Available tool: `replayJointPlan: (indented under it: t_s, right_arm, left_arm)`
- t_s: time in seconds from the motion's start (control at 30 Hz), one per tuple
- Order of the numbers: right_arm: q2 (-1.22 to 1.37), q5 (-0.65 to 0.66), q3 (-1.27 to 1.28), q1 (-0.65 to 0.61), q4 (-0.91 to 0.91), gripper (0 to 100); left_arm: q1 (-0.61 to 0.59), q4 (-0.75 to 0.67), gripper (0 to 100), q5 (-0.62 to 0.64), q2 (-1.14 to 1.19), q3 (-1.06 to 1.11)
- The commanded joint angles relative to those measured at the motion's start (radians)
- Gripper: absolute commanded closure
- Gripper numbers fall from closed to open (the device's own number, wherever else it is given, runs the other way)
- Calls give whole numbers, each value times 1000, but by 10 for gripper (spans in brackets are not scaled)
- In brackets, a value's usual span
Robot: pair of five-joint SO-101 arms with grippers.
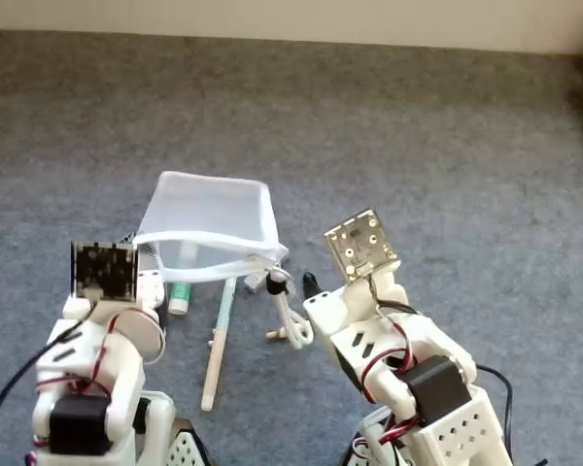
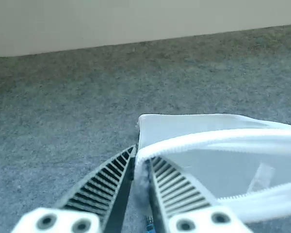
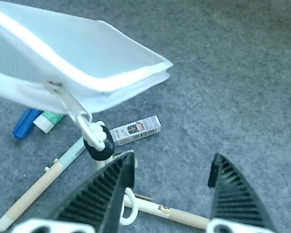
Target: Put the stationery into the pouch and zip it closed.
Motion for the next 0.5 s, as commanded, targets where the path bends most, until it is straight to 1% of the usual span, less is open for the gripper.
replayJointPlan:
  t_s: [0.0, 0.1, 0.2, 0.27, 0.47]
  right_arm:
    - [-15, -8, 8, 13, -51, 763]
    - [-15, -9, 35, 13, -84, 763]
    - [4, -61, 56, 13, -110, 763]
    - [50, -64, 54, 13, -116, 763]
    - [252, -69, 31, 16, -116, 763]
  left_arm:
    - [-13, 2, 993, 15, 246, -173]
    - [-31, 20, 993, 17, 374, -257]
    - [-68, 55, 993, 58, 450, -337]
    - [-90, 84, 993, 63, 478, -383]
    - [-102, 193, 993, 81, 493, -467]
